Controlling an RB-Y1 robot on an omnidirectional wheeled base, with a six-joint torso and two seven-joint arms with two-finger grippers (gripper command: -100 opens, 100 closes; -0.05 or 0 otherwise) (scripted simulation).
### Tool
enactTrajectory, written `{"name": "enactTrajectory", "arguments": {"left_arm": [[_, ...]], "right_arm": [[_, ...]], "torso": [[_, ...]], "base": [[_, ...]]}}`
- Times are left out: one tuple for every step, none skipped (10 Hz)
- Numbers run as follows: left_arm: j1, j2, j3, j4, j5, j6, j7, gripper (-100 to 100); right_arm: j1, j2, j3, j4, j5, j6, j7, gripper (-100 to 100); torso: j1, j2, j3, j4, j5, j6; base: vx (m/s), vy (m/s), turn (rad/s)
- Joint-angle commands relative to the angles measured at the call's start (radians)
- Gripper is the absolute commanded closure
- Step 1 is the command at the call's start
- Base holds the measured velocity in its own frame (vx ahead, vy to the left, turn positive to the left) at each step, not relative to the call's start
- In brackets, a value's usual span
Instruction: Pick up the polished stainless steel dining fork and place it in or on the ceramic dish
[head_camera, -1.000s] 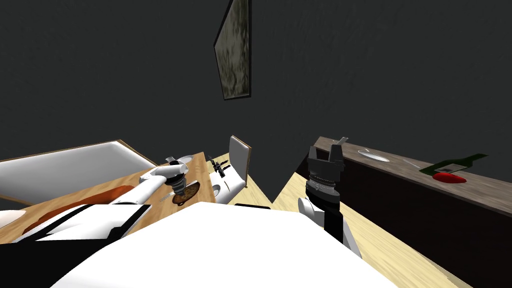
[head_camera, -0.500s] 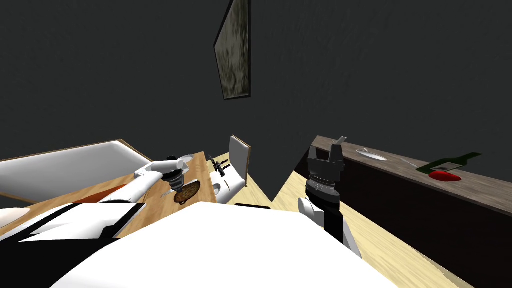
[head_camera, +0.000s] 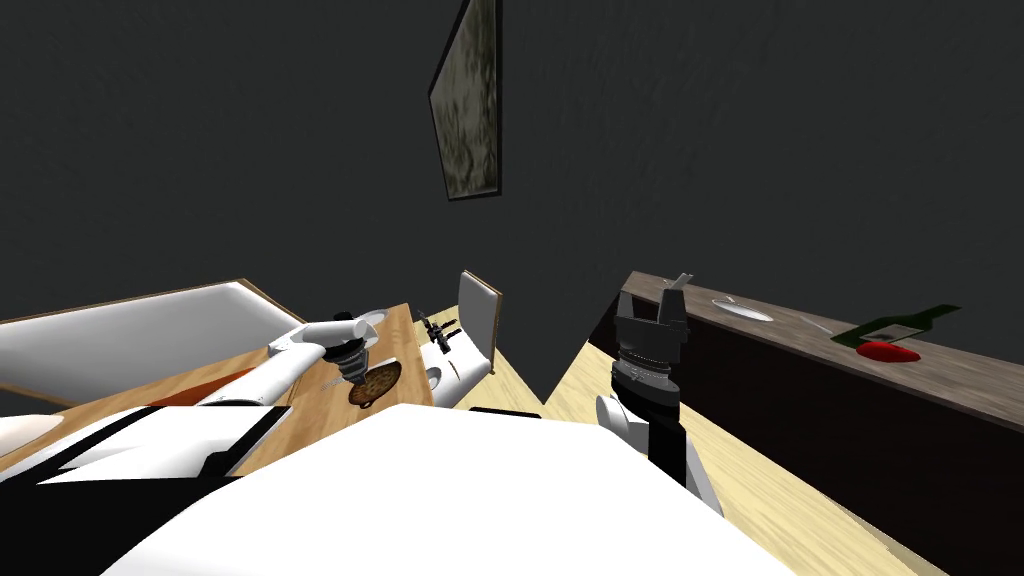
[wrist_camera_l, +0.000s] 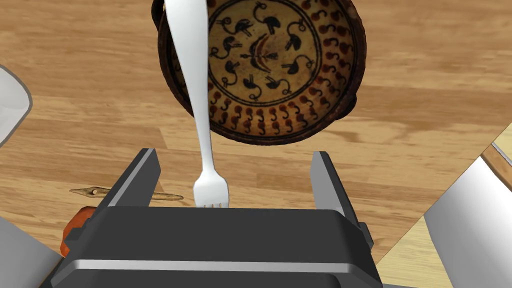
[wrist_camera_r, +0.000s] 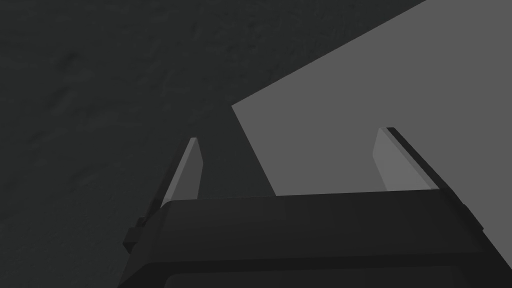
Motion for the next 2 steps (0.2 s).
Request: {"name": "enactTrajectory", "arguments": {"left_arm": [[0.000, 0.000, 0.000, 0.000, 0.000, 0.000, 0.000, 0], [0.000, 0.000, 0.000, 0.000, 0.000, 0.000, 0.000, 0]], "right_arm": [[0.000, 0.000, 0.000, 0.000, 0.000, 0.000, 0.000, 0], [0.000, 0.000, 0.000, 0.000, 0.000, 0.000, 0.000, 0]], "torso": [[0.000, 0.000, 0.000, 0.000, 0.000, 0.000], [0.000, 0.000, 0.000, 0.000, 0.000, 0.000]], "base": [[0.000, 0.000, 0.000], [0.000, 0.000, 0.000]]}}
